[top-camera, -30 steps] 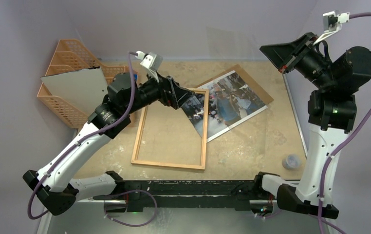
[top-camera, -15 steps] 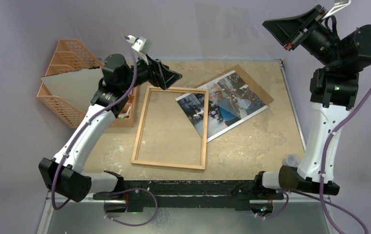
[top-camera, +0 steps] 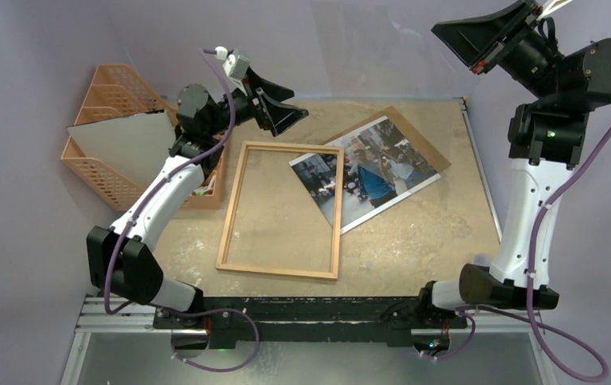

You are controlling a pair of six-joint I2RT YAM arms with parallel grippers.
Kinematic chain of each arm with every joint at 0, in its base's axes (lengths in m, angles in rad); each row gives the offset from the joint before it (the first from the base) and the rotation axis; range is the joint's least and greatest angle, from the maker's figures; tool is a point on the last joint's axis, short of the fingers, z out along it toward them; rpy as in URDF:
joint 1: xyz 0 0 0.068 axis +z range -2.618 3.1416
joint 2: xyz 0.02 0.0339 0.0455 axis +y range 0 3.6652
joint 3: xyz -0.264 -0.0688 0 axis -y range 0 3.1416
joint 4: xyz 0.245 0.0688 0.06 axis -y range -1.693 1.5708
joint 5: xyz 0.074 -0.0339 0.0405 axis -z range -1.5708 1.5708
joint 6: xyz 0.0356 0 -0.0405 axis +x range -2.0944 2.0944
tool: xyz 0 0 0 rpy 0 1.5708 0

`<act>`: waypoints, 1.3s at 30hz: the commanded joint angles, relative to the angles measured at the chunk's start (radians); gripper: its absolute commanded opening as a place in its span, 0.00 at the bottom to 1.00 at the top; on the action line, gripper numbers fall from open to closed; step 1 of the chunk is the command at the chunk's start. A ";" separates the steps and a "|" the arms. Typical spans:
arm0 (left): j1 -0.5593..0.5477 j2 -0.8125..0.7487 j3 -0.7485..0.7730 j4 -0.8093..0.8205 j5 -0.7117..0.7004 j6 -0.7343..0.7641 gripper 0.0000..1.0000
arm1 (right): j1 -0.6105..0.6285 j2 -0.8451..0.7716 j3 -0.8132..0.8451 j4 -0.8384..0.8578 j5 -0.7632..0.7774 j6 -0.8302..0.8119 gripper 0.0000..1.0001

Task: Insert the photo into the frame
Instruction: Place the photo frame item in the photo frame.

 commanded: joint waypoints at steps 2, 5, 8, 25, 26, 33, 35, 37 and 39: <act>0.012 0.029 -0.036 0.307 -0.018 -0.046 0.93 | 0.002 -0.032 0.044 0.167 -0.050 0.101 0.00; 0.012 0.088 -0.029 0.477 0.026 -0.146 0.93 | 0.002 -0.037 0.040 0.206 -0.061 0.148 0.00; 0.012 0.156 -0.028 0.713 0.062 -0.298 0.92 | 0.003 -0.039 0.042 0.236 -0.069 0.189 0.00; -0.051 0.317 0.014 1.338 0.198 -0.883 0.82 | 0.010 -0.058 0.031 0.299 -0.077 0.263 0.00; -0.052 0.317 0.006 1.364 0.193 -0.906 0.80 | 0.010 -0.057 0.029 0.297 -0.074 0.263 0.00; -0.100 0.304 -0.014 1.348 0.181 -0.876 0.59 | 0.010 -0.053 0.027 0.300 -0.064 0.277 0.00; -0.105 0.287 -0.023 1.329 0.169 -0.853 0.56 | 0.010 -0.054 0.019 0.298 -0.060 0.277 0.00; -0.118 0.265 -0.035 1.254 0.162 -0.795 0.55 | 0.010 -0.057 0.011 0.300 -0.053 0.278 0.00; -0.141 0.237 -0.047 1.155 0.158 -0.687 0.53 | 0.010 -0.058 0.006 0.303 -0.051 0.285 0.00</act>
